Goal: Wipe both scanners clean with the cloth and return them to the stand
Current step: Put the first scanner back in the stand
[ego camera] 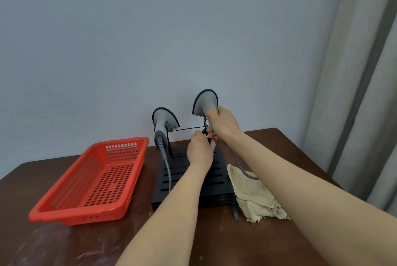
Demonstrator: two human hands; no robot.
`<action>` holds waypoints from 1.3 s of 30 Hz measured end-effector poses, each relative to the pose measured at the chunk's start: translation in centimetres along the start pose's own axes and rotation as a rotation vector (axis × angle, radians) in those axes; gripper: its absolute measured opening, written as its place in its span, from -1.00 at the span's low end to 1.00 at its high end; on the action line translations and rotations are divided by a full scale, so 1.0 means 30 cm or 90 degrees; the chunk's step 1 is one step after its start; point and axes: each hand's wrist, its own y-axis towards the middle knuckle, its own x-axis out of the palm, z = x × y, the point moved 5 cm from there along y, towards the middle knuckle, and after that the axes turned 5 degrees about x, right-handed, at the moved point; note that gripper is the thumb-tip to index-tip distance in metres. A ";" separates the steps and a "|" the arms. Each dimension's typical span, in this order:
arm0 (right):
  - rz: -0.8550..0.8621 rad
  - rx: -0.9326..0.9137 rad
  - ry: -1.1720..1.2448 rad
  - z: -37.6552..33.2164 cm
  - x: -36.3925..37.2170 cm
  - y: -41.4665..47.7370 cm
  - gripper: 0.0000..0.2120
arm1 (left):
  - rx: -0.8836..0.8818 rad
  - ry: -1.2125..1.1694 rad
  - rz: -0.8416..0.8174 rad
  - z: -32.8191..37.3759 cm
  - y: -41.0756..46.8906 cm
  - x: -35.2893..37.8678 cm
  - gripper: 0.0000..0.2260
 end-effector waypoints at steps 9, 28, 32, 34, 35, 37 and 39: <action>0.024 -0.041 -0.184 0.007 0.016 -0.008 -0.45 | 0.012 -0.050 -0.004 -0.003 0.002 0.013 -0.81; -0.031 0.006 -0.218 0.055 0.057 0.013 -0.63 | 0.036 -0.081 -0.019 -0.016 -0.009 0.004 -0.89; -0.046 0.000 -0.204 0.056 0.054 0.029 -0.57 | 0.024 -0.060 -0.079 -0.005 -0.012 -0.015 -0.80; -0.046 -0.004 -0.222 0.057 0.055 0.035 -0.58 | 0.012 -0.047 -0.101 -0.003 -0.015 -0.029 -0.76; -0.044 -0.005 -0.233 0.058 0.056 0.035 -0.59 | 0.007 -0.039 -0.109 -0.002 -0.016 -0.038 -0.75; -0.044 -0.012 -0.263 0.057 0.054 0.028 -0.65 | 0.000 -0.035 -0.125 0.006 -0.021 -0.062 -0.67; -0.044 -0.021 -0.301 0.053 0.051 0.019 -0.65 | -0.008 -0.043 -0.143 0.022 -0.028 -0.097 -0.58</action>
